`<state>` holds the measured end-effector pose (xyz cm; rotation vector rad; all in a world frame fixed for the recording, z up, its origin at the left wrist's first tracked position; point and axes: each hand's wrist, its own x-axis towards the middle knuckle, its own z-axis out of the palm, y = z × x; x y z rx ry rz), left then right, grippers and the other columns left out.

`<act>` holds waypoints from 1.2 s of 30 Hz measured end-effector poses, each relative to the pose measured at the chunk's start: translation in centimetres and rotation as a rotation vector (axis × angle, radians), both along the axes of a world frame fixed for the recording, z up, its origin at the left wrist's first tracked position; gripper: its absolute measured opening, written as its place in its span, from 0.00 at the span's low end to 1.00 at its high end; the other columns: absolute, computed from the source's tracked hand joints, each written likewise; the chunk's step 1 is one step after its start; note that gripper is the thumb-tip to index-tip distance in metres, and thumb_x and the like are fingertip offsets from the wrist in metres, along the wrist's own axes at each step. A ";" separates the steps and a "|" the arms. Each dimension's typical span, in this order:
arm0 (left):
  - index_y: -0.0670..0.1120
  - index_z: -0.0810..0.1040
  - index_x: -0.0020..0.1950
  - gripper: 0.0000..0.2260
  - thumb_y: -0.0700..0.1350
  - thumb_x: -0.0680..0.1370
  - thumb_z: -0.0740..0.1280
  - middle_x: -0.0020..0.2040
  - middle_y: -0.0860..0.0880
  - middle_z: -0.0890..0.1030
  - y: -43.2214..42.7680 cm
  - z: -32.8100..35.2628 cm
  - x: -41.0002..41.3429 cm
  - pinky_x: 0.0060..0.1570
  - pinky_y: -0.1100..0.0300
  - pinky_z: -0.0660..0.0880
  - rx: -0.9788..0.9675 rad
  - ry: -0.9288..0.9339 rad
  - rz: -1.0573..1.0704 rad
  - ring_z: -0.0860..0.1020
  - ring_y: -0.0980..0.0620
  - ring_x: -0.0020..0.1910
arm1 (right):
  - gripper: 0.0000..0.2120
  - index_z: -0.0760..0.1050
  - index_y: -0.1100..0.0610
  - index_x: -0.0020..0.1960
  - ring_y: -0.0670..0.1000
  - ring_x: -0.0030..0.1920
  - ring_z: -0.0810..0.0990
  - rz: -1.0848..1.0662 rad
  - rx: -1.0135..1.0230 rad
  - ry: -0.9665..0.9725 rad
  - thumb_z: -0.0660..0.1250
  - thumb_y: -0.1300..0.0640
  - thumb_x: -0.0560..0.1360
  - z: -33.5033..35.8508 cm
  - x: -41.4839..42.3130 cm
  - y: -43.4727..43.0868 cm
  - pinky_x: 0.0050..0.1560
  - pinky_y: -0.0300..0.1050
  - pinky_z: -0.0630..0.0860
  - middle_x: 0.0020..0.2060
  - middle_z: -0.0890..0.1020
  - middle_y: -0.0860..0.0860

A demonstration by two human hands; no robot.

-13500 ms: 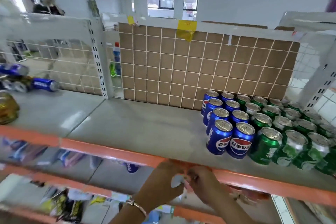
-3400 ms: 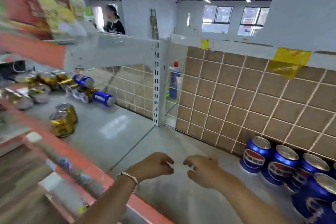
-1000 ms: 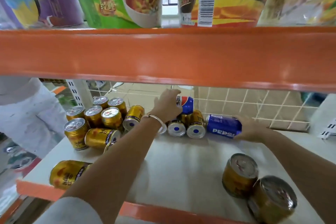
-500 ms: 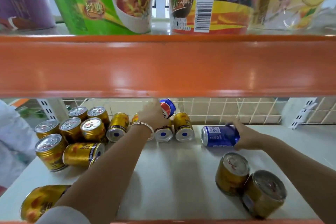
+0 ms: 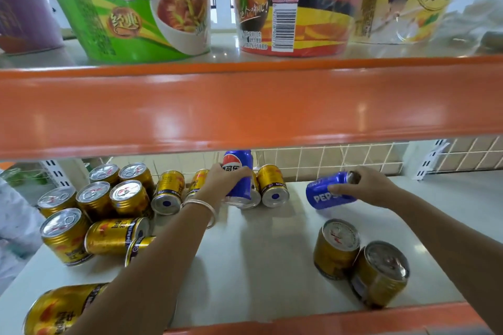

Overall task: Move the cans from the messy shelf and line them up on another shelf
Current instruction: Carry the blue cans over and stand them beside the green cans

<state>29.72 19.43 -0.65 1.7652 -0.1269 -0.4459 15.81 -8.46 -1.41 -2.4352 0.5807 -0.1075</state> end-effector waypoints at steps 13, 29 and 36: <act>0.42 0.74 0.60 0.20 0.50 0.71 0.68 0.41 0.45 0.81 -9.0 2.2 -7.6 0.43 0.56 0.76 -0.505 0.453 -0.406 0.79 0.48 0.39 | 0.25 0.68 0.55 0.52 0.55 0.47 0.77 -0.444 -0.142 0.123 0.70 0.38 0.68 1.5 -10.4 -4.9 0.42 0.48 0.75 0.47 0.77 0.53; 0.40 0.79 0.50 0.16 0.45 0.66 0.76 0.44 0.44 0.81 -27.6 2.8 -25.3 0.42 0.58 0.77 -0.160 0.136 -0.646 0.79 0.48 0.41 | 0.24 0.71 0.54 0.45 0.55 0.44 0.79 -0.651 -0.116 -0.014 0.70 0.35 0.65 4.8 -30.3 -16.7 0.43 0.51 0.78 0.43 0.80 0.53; 0.38 0.73 0.57 0.32 0.45 0.57 0.81 0.53 0.41 0.81 -37.6 1.0 -33.9 0.37 0.60 0.75 -0.177 0.032 -0.530 0.80 0.47 0.45 | 0.29 0.71 0.56 0.53 0.53 0.43 0.79 -0.659 -0.102 -0.058 0.70 0.35 0.66 6.8 -36.9 -20.6 0.35 0.45 0.75 0.45 0.79 0.52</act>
